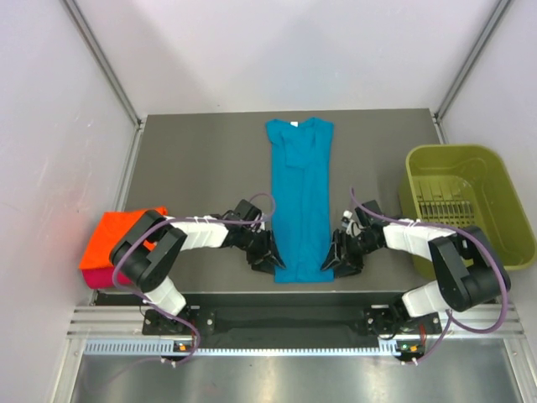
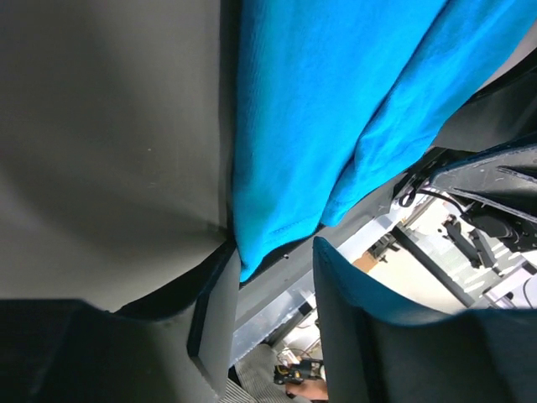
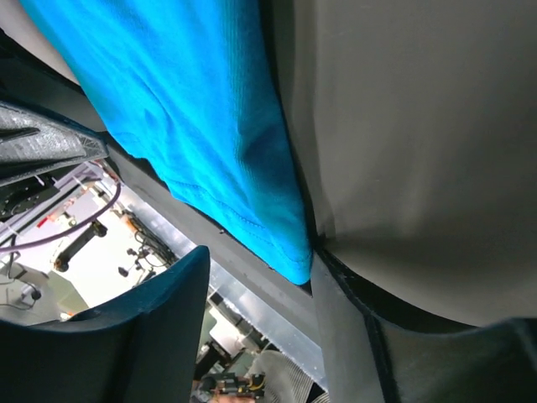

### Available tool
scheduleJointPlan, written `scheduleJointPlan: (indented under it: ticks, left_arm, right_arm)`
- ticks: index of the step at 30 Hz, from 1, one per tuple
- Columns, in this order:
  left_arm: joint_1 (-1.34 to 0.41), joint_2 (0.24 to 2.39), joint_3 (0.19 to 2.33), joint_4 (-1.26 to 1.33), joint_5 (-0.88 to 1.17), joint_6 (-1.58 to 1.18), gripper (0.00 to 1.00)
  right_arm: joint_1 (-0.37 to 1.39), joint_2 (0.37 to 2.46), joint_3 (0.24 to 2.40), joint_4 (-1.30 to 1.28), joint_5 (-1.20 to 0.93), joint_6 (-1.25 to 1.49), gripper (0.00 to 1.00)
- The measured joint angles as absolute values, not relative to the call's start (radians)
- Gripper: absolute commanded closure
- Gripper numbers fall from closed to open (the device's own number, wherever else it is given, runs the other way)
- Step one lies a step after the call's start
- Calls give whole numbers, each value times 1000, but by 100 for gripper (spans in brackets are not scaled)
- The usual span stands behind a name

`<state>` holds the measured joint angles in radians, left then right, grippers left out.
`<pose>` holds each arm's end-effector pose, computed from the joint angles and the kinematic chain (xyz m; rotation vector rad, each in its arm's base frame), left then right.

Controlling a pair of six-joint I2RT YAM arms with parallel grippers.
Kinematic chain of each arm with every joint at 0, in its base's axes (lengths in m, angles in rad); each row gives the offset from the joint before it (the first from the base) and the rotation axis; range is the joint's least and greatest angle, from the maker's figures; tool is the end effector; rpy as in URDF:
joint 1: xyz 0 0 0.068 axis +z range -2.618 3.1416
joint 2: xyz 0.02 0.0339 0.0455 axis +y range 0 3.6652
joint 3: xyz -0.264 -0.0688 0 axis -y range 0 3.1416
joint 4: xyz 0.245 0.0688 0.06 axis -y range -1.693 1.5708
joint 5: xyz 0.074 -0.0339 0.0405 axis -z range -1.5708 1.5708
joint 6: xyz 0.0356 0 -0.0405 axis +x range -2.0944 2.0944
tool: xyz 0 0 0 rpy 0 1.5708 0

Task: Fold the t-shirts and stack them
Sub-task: Fold the tshirt

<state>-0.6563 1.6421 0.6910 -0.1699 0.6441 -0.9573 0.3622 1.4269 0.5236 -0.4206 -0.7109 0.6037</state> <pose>0.2044 -0.1844 0.1200 0.2064 -2.7720 1.0976 0.1840 0.0946 0.1216 -0.2107 -2.8144 -1.0893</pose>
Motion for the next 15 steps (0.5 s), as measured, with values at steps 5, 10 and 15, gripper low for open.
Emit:
scheduleJointPlan:
  ticks: [5,10,15]
  left_arm:
    - [-662,1643,689,-169,628,-970,92]
    - [-662,1643,686,-177,609,-970,100]
    - [-662,1643,690,-193,601,-956,100]
  right_arm:
    - [367,1436,523,-410,-699,613,65]
    - [371,1435,523,-409,-675,608,85]
    - [371,1412,519,-413,-663,595,100]
